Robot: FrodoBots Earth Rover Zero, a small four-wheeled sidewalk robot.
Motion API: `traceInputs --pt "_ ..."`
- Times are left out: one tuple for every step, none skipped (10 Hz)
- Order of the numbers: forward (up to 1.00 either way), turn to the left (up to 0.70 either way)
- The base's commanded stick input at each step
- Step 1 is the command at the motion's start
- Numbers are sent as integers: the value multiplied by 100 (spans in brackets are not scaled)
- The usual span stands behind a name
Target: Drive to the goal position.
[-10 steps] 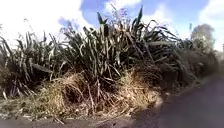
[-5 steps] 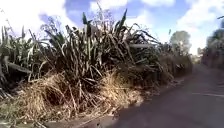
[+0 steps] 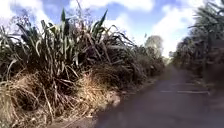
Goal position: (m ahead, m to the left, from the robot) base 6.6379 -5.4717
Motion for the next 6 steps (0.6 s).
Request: traceInputs --pt "0 -70" --pt "0 -70" --pt "0 -70" --pt "0 -70" --pt "0 -41" --pt "0 0"
